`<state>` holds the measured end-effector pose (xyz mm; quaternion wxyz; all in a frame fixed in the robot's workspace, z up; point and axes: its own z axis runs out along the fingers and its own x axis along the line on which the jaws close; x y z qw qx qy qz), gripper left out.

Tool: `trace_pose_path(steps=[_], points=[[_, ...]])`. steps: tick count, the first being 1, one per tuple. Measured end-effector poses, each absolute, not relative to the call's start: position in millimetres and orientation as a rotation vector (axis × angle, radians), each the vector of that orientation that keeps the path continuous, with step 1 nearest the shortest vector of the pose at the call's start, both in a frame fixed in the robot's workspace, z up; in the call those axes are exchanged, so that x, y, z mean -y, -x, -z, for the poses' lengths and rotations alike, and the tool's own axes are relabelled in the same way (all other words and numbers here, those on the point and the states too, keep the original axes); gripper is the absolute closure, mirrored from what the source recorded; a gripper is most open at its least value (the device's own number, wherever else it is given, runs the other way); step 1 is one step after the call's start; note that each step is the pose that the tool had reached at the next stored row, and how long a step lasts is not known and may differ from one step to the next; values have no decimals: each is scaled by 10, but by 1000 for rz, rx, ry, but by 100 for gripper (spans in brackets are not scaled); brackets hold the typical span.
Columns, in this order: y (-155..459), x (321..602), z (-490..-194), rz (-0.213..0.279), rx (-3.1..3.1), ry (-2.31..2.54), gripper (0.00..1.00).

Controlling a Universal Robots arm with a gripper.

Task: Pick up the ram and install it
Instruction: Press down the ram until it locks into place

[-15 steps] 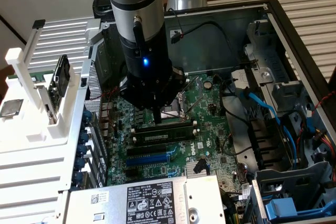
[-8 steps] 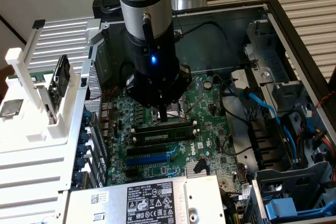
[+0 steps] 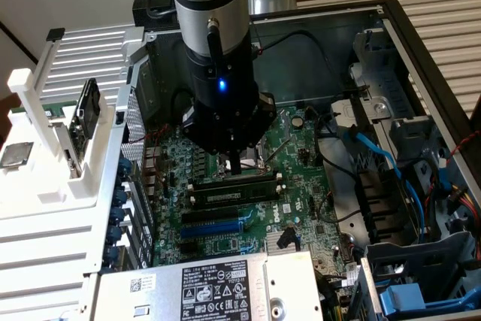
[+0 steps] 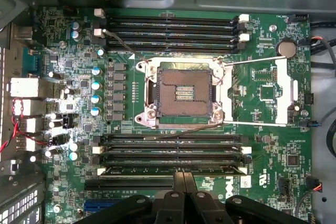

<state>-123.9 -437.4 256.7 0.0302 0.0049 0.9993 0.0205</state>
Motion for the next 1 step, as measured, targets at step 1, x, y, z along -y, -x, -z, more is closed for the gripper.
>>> trace_pose_path(steps=[1], points=[[1239, 4374, -2567, -63, -3081, -15, 90]])
